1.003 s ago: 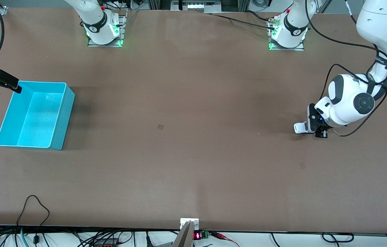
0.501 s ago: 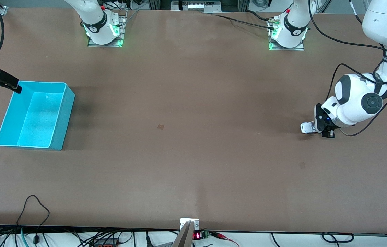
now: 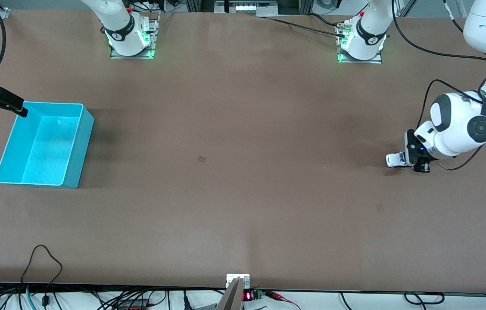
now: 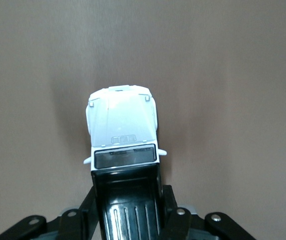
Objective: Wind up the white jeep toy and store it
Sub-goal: 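Drag the jeep backward along the table with the left gripper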
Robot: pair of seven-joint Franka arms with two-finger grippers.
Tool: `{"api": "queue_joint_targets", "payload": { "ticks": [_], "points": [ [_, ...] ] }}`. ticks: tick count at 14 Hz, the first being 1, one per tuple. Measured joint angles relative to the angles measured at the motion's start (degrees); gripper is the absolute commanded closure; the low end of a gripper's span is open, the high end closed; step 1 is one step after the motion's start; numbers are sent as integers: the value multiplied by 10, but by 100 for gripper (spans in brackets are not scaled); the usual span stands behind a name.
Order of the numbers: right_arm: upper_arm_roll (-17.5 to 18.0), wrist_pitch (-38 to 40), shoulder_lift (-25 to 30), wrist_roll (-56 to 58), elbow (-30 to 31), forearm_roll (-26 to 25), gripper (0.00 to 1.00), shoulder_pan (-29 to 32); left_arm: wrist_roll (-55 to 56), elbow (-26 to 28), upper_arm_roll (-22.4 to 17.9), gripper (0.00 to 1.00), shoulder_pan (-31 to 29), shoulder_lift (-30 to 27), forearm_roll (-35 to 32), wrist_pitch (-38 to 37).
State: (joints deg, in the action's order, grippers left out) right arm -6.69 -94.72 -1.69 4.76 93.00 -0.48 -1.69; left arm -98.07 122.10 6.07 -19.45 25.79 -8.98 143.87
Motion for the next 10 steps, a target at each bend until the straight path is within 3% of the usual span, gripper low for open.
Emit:
{"api": "queue_joint_targets", "payload": {
  "ticks": [10],
  "points": [
    [0,0,0,0,0,0,0,0,-25,-16,0,69,-43,10,-29,0]
  ]
}}
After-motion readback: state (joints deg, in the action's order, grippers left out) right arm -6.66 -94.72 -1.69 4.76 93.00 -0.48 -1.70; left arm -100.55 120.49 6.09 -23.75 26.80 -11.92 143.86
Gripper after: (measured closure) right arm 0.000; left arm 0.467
